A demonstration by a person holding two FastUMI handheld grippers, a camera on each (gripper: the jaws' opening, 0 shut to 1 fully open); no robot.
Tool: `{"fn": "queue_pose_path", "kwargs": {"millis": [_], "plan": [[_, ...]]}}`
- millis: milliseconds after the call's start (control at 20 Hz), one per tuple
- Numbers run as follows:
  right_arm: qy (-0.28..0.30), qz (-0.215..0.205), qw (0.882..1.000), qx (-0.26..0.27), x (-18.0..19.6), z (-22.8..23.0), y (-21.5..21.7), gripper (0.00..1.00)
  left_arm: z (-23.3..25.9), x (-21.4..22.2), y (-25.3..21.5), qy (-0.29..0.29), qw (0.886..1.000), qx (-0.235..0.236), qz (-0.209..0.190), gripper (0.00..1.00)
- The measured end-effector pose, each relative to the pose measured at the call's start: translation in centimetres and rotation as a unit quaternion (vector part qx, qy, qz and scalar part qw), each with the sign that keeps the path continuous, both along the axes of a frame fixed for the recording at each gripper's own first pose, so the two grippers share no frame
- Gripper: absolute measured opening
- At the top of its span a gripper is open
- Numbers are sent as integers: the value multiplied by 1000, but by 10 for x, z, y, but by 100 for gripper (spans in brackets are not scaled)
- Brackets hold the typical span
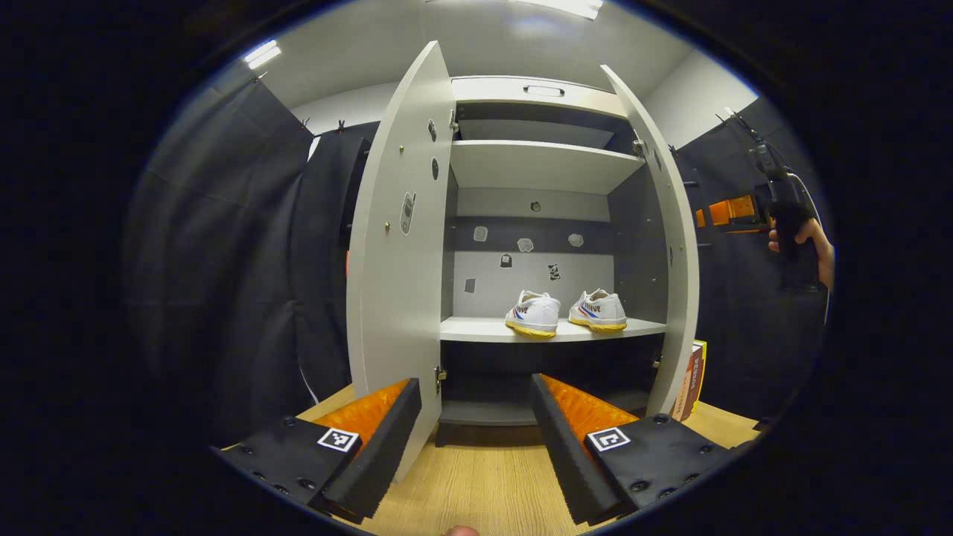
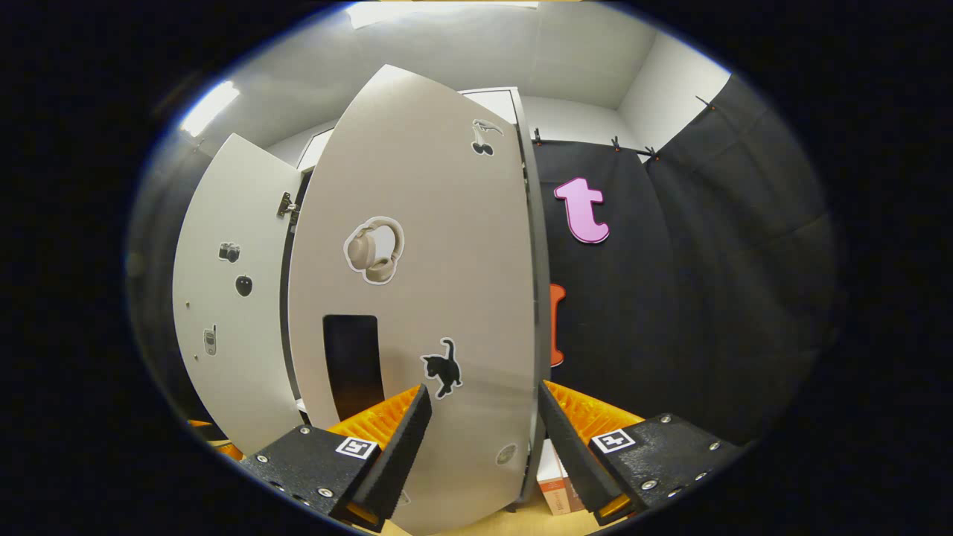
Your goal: Grab one shoe with the right hand and put it into the shoe cabinet, grab the other shoe with the left hand and put it into the shoe cabinet; then close the right door with the right hand and the left door with the left hand.
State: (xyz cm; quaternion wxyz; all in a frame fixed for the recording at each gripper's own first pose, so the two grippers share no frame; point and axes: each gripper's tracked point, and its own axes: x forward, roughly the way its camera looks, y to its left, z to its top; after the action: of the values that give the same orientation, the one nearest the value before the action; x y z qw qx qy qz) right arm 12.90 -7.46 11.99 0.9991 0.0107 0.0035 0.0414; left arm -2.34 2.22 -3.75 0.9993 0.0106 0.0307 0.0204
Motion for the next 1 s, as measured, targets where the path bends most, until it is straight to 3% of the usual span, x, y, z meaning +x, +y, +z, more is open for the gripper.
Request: {"fn": "queue_pose_path", "kwargs": {"millis": [50, 200, 450, 750, 1000], "plan": [[-1, 8, 1000, 2, 6, -1, 11, 96, 0, 0, 2, 1, 1000, 0, 2, 96], [-5, 23, 1000, -3, 25, -4, 38, 92, -2, 0, 6, 3, 1000, -3, 6, 96], [-18, 19, 1000, -12, 27, 2, 43, 92, -3, -3, 6, 5, 1000, -10, 12, 96], [-22, -1, 1000, -2, -30, 1, 30, 92, -2, -3, -1, 7, 1000, -15, 5, 92], [-31, -20, 999, -10, -81, -31, 29, 92, 3, 4, -13, 4, 1000, -12, -8, 96]]}}
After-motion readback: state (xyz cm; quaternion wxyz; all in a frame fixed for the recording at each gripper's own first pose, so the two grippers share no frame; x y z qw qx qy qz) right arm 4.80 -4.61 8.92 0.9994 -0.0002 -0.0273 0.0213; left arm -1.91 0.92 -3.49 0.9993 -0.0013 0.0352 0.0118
